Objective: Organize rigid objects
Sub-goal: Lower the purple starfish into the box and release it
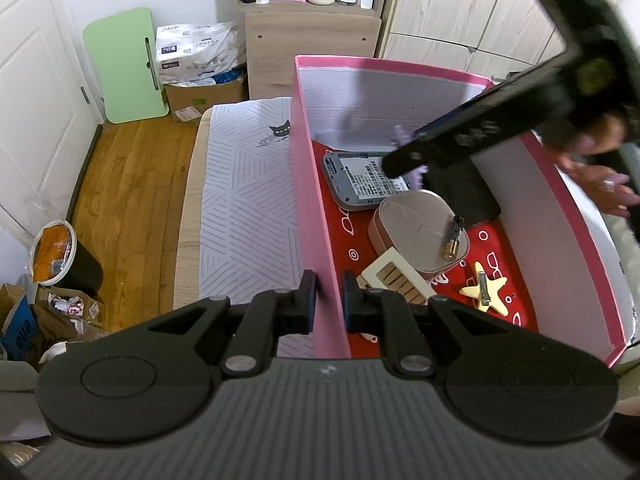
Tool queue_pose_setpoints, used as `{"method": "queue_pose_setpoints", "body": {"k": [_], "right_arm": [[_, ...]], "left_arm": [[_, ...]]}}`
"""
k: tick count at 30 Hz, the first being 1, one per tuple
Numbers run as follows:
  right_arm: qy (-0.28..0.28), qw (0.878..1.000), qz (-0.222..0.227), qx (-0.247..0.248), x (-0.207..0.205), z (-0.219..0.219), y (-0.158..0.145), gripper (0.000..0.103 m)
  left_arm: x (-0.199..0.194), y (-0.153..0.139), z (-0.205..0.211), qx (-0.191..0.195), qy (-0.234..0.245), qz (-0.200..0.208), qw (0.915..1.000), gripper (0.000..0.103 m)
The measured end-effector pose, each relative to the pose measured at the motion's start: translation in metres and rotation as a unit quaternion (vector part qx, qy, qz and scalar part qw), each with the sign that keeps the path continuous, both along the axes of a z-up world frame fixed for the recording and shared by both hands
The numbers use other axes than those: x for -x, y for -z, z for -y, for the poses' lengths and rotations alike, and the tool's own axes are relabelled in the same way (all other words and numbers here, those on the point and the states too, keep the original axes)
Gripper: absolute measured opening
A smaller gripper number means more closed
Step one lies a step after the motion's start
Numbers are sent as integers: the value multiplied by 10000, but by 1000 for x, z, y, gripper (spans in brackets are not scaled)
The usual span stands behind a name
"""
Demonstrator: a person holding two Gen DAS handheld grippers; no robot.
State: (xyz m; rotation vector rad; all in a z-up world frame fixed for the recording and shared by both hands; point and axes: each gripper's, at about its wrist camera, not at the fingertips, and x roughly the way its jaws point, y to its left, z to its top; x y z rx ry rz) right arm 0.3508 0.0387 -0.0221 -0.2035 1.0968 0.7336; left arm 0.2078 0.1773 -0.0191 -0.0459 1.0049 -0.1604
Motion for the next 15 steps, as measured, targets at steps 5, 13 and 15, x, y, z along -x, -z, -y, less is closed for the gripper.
{"method": "queue_pose_setpoints", "body": {"k": [5,13,15], "right_arm": [[123,9998,-35,164,-7,-9,20,59],[294,9993,25,-223,-1,13,3,61],[311,9985,169,-415,9,26,-11,62]], "left_arm": [[0,0,0,2,2,1,10000,12],[0,0,0,5,-4,2,10000,12],[0,0,0,19,-7,1,10000,12]]}}
